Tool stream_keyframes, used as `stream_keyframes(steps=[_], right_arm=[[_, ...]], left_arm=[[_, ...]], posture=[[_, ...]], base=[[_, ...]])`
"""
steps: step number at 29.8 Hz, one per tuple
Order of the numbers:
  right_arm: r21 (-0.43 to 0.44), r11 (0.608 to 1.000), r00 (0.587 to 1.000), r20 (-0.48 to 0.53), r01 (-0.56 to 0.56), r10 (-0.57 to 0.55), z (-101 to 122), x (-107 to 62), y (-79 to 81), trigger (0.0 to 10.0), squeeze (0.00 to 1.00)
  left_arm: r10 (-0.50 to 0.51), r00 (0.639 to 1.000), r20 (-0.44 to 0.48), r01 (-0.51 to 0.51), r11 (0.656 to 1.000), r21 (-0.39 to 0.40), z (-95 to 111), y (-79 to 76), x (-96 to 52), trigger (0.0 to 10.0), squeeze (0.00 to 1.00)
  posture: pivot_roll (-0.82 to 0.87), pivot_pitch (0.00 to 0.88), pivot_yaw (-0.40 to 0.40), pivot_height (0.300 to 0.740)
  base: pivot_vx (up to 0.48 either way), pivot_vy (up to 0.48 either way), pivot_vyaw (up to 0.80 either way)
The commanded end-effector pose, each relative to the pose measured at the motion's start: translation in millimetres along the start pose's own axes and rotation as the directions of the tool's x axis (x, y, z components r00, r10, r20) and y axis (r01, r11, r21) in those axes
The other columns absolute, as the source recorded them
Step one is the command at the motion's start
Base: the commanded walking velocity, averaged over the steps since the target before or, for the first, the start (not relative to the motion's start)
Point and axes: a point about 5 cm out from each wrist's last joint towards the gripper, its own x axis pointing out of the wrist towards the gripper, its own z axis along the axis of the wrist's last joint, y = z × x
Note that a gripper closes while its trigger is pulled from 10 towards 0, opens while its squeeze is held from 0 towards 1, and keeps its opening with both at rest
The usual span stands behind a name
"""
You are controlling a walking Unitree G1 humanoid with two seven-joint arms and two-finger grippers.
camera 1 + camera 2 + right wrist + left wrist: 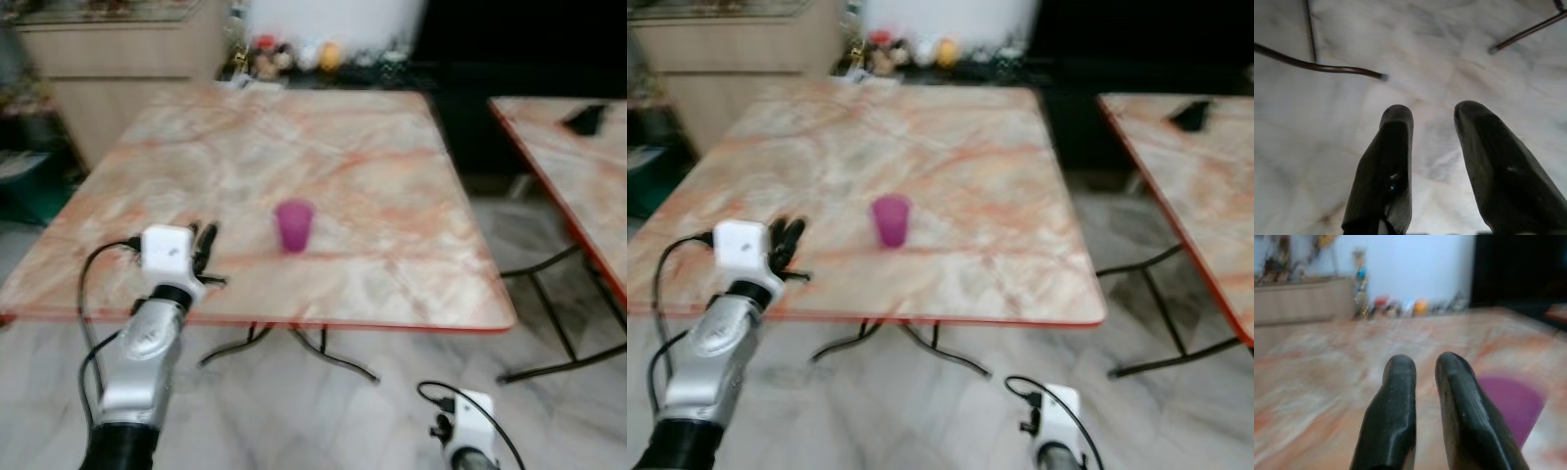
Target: Setting the table
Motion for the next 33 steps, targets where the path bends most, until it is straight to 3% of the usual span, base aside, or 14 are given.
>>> stream_keyframes(steps=[1, 11, 14, 17, 18, 22, 23, 26, 33], right_arm=[[0.001, 1.000, 1.000, -0.011, 0.013, -0.013, -2.1, -0.3, -3.7, 10.0, 0.00], [-0.001, 1.000, 1.000, -0.011, 0.010, -0.010, -2.1, -0.4, -2.3, 10.0, 0.00], [-0.003, 1.000, 1.000, -0.012, 0.010, -0.010, -2.3, -0.4, -2.4, 10.0, 0.00], [-0.004, 1.000, 1.000, -0.013, 0.009, -0.009, -2.5, -0.4, -2.2, 10.0, 0.00], [-0.004, 1.000, 1.000, -0.015, 0.010, -0.010, -2.7, -0.5, -2.2, 10.0, 0.00], [-0.006, 1.000, 1.000, -0.018, 0.008, -0.008, -3.3, -0.6, -1.8, 10.0, 0.00], [-0.007, 1.000, 1.000, -0.019, 0.007, -0.007, -3.5, -0.7, -1.6, 10.0, 0.00], [-0.008, 1.000, 1.000, -0.021, 0.005, -0.005, -3.7, -0.6, -1.2, 10.0, 0.00], [-0.012, 1.000, 1.000, -0.026, 0.002, -0.002, -4.0, -0.6, 0.1, 10.0, 0.00]], left_arm=[[-0.033, 0.999, -0.016, 0.033, 0.999, 0.001, -2.3, -5.9, -1.4, 10.0, 0.00], [-0.049, 0.998, -0.045, 0.049, 0.999, -0.010, -4.1, -5.8, -1.8, 10.0, 0.00], [-0.060, 0.996, -0.072, 0.051, 0.991, -0.122, -1.6, -7.6, 2.6, 10.0, 0.00], [-0.092, 0.992, -0.087, 0.080, 0.988, -0.134, 0.9, -9.7, 5.2, 10.0, 0.06], [-0.117, 0.988, -0.100, 0.101, 0.984, -0.146, 1.3, -11.8, 6.4, 10.0, 1.00], [-0.151, 0.973, -0.174, 0.119, 0.976, -0.182, -0.9, -15.8, 9.4, 10.0, 1.00], [-0.169, 0.970, -0.176, 0.124, 0.962, -0.243, 5.0, -19.7, 13.6, 10.0, 1.00], [-0.199, 0.967, -0.162, 0.145, 0.945, -0.293, 19.8, -28.7, 25.3, 10.0, 1.00], [-0.152, 0.958, -0.244, 0.075, 0.952, -0.296, 20.6, -32.0, 45.1, 10.0, 1.00]], posture=[[0.04, 0.000, 0.001, 0.740], [0.04, 0.000, 0.001, 0.740], [0.04, 0.000, 0.000, 0.740], [0.05, 0.000, 0.000, 0.740], [0.05, 0.000, 0.000, 0.740], [0.04, 0.000, 0.000, 0.740], [0.04, 0.000, 0.000, 0.740], [0.04, 0.000, 0.000, 0.740], [0.04, 0.000, 0.004, 0.740]], base=[[0.274, 0.000, 0.00], [0.000, 0.000, 0.00], [0.000, 0.000, 0.00], [0.000, 0.000, 0.00], [0.000, 0.000, 0.00], [0.000, 0.000, 0.00], [0.000, 0.000, 0.00], [0.000, 0.000, 0.00], [0.000, 0.000, 0.00]])
